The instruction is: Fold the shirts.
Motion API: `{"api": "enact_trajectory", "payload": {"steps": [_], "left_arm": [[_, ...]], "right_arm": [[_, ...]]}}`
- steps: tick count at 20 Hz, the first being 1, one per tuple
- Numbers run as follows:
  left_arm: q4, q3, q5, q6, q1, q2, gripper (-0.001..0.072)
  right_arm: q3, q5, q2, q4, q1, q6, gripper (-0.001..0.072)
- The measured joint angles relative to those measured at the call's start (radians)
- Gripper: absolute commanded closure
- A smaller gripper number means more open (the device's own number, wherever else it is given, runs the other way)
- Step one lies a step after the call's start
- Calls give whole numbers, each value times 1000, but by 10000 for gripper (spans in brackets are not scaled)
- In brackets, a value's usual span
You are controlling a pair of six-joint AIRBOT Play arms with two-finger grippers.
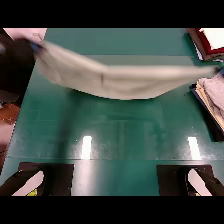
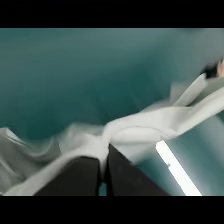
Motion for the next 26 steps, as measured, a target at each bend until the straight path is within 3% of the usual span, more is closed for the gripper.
{"api": "enact_trajectory", "payload": {"steps": [5,12,16,21,26], "left_arm": [[0,502,41,-18,0,37,677],[-46,669,130,-45,0,143,677],[-78,555,125,-46,-1,155,677],[-77,208,40,-48,-1,58,676],[-54,-60,-22,-31,0,-190,676]], "right_arm": [[405,-71,95,8,17,14,698],[738,37,111,-220,20,113,698],[797,196,12,-276,20,165,698],[600,353,-182,-277,54,192,698],[385,341,-433,-272,138,197,698]]}}
